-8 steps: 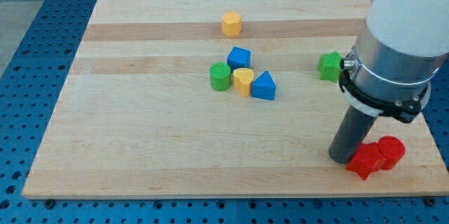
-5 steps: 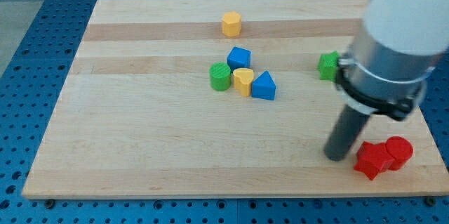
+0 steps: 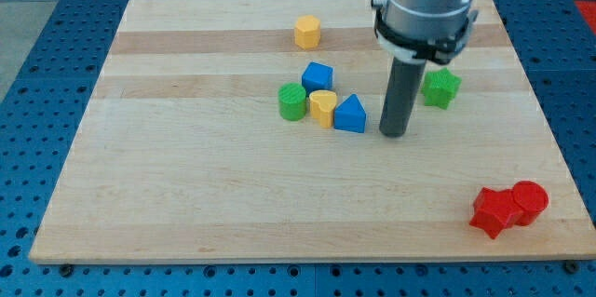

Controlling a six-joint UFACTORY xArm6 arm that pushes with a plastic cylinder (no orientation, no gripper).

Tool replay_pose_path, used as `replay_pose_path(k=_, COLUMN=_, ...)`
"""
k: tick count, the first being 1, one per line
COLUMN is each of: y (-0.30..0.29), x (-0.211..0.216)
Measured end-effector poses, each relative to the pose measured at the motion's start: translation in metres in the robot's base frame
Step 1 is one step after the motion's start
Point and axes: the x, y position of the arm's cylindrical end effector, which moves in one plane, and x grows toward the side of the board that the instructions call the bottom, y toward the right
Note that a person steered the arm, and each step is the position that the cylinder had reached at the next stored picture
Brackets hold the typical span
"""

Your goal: Move the blue triangle to the bottom center of the board

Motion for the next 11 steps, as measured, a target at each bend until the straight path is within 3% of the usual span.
replay_pose_path(k=3, y=-0.081, x=-0.018)
replay_pose_path(k=5, y=-0.121, x=0.014)
replay_pose_path(k=7, y=-0.109, x=0.048)
replay_pose_path(k=10, y=-0.044, x=0.042)
replay_pose_path(k=11, y=-0.054, x=0.045)
